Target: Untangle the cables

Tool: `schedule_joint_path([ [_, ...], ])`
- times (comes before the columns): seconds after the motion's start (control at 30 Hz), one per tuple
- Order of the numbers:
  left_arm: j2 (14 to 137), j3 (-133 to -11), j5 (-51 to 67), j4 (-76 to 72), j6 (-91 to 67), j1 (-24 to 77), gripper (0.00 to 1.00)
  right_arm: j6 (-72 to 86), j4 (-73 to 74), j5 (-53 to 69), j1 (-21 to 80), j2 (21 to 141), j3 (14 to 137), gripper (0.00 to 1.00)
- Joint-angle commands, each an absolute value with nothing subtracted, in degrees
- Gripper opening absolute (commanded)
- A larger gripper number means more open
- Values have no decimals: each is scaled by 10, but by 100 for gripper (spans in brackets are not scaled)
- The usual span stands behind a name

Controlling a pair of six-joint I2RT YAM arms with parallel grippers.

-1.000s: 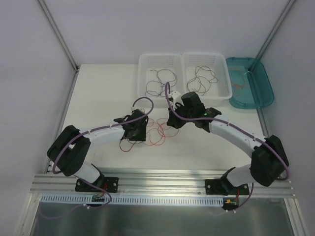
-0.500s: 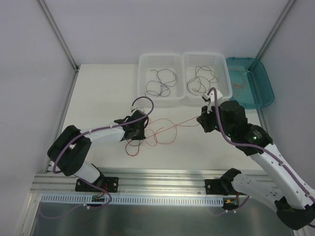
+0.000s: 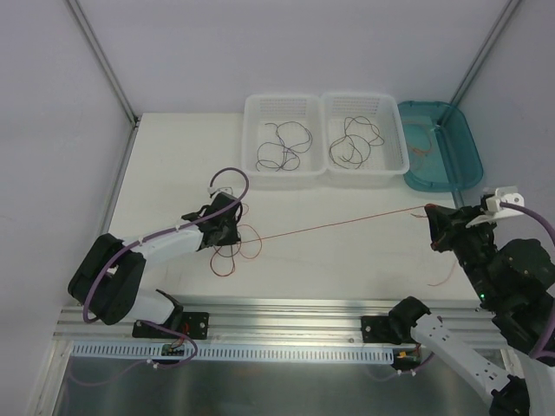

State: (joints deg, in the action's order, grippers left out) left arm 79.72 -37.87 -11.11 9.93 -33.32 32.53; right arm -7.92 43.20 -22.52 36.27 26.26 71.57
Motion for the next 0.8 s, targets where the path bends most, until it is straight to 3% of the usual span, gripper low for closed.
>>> schedule_joint_path([
  [0.0, 785, -365, -146, 131, -311, 309, 0, -70, 439, -272, 357, 290, 724, 1],
  [0.23, 780, -355, -156, 131, -313, 301, 0, -76, 461, -367, 357, 294, 757, 1],
  [0.53, 798, -374, -173, 130, -325, 294, 0, -164, 438, -448, 411, 330, 962, 1],
  [0.77, 787, -382, -164, 131, -321, 294, 0, -139, 464, -434, 463, 360, 911, 1],
])
